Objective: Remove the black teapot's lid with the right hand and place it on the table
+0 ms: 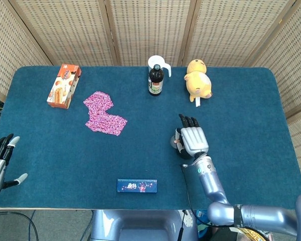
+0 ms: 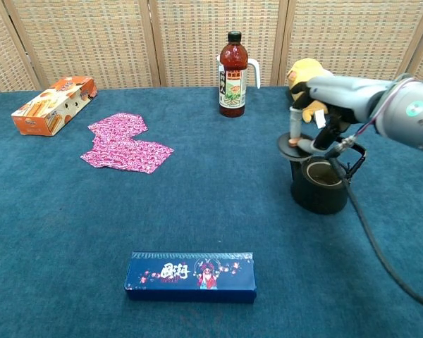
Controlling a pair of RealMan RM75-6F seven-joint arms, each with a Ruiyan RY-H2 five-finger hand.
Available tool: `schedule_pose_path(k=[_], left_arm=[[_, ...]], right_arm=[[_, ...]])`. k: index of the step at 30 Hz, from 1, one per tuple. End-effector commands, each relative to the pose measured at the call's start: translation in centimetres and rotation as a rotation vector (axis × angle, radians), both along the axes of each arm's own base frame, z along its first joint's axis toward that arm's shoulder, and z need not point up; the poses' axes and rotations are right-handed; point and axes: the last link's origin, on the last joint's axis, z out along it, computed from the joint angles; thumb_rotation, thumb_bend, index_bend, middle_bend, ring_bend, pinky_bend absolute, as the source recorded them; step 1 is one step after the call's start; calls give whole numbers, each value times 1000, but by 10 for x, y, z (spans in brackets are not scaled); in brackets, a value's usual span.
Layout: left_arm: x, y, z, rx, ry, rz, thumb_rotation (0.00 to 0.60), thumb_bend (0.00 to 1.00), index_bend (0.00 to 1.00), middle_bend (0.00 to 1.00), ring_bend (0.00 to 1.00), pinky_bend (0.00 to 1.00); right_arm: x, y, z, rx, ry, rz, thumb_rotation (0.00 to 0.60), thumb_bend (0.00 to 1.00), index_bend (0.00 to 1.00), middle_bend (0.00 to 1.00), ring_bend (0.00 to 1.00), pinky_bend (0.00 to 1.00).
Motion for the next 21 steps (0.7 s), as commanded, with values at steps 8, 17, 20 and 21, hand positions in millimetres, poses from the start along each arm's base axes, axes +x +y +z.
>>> schedule_pose_path(k=[8,17,20,21], left_arm=[[-2,0,3,0,-15,6,600,166,0,0,0,0],[-3,1,2,-4,-18,8,600,166,0,0,0,0],[-3,1,2,-4,-17,7,600,166,0,0,0,0],[-2,1,2,-5,-17,6,600,165,0,0,0,0]], right_arm=[[6,12,-56,79,67,-6,600,609,653,0,0,0],[-2,14,-60,106,96,-22,600,128,148,0,0,0],[1,13,-51,84,75,-8,600,85,106,0,0,0],[2,13,-47,75,64,-3,600,82,104,0,0,0]])
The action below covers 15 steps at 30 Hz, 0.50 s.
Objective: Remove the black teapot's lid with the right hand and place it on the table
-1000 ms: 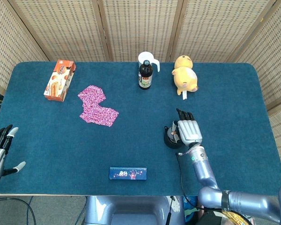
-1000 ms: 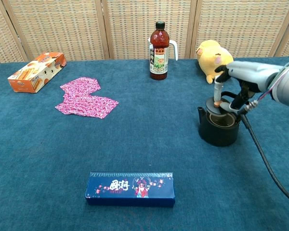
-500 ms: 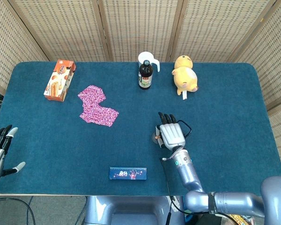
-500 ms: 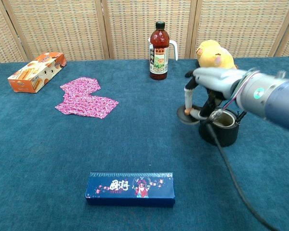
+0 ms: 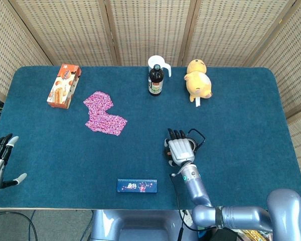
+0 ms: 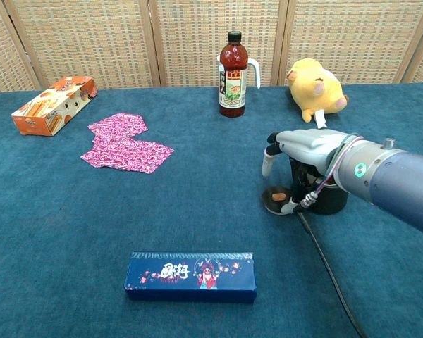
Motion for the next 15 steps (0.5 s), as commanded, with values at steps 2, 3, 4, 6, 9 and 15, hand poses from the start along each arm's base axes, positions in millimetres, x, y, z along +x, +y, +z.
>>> schedule_pose_path(k=[2,3,4,6,9,15], left_arm=[[1,-1,0,-2,-1,-2,600,166,0,0,0,0],[1,-1,0,-1,-1,-3,600,166,0,0,0,0],[1,-1,0,-1,-2,-4,600,166,0,0,0,0],[2,-2,2,6,-8,-7,600,166,0,0,0,0],[2,-3,2,4,-7,-11,600,166,0,0,0,0],[5,-5,0,-1,-5,-22,600,166,0,0,0,0]], right_arm=[[3,0,22,-41,-41,27,600,77,104,0,0,0],[2,2,33,-56,-54,41,600,72,104,0,0,0],[1,4,41,-66,-63,51,600,69,104,0,0,0],[-17,13,75,-124,-69,92,600,57,104,0,0,0],[-48,27,105,-153,-83,142,600,47,104,0,0,0],[-114,49,144,-214,-39,226,600,7,45,0,0,0]])
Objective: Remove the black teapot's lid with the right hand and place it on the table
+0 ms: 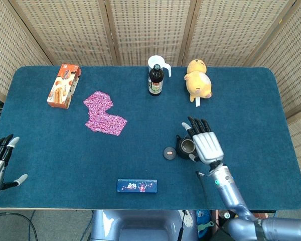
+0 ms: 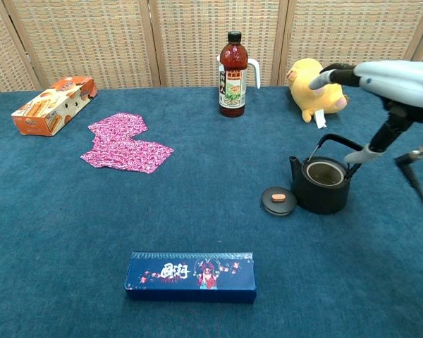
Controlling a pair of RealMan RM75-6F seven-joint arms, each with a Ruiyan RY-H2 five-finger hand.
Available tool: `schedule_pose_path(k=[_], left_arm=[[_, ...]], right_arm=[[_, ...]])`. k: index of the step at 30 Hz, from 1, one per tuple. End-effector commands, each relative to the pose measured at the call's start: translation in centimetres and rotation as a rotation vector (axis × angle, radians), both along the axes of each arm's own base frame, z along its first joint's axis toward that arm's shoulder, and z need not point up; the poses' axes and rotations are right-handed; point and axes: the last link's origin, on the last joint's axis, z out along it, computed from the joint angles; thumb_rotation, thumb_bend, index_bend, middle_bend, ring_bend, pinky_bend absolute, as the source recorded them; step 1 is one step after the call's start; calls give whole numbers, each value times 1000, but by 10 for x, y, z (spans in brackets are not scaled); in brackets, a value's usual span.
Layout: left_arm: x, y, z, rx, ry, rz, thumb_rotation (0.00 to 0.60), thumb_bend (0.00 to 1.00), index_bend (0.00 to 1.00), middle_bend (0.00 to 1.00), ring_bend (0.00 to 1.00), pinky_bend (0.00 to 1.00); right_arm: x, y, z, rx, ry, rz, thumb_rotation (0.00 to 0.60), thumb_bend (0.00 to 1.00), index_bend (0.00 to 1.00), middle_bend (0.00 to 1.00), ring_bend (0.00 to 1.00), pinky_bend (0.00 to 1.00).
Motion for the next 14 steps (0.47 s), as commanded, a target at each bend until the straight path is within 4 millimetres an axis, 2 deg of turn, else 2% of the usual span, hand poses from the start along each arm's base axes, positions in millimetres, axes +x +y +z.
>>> schedule_pose_path(k=[1,7,14], left_arm=[[1,-1,-1,-2,1,-3,600,165,0,0,0,0],[3,-4,-2,1,6,-11,600,165,0,0,0,0],[4,-6,-2,2,10,-14,600,165,0,0,0,0]], right_arm=[[-73,32,44,-51,53,32,600,3,36,0,0,0],[-128,61,59,-115,94,25,600,0,2,0,0,0],[-157,80,64,-164,129,-3,600,0,0,0,0,0]])
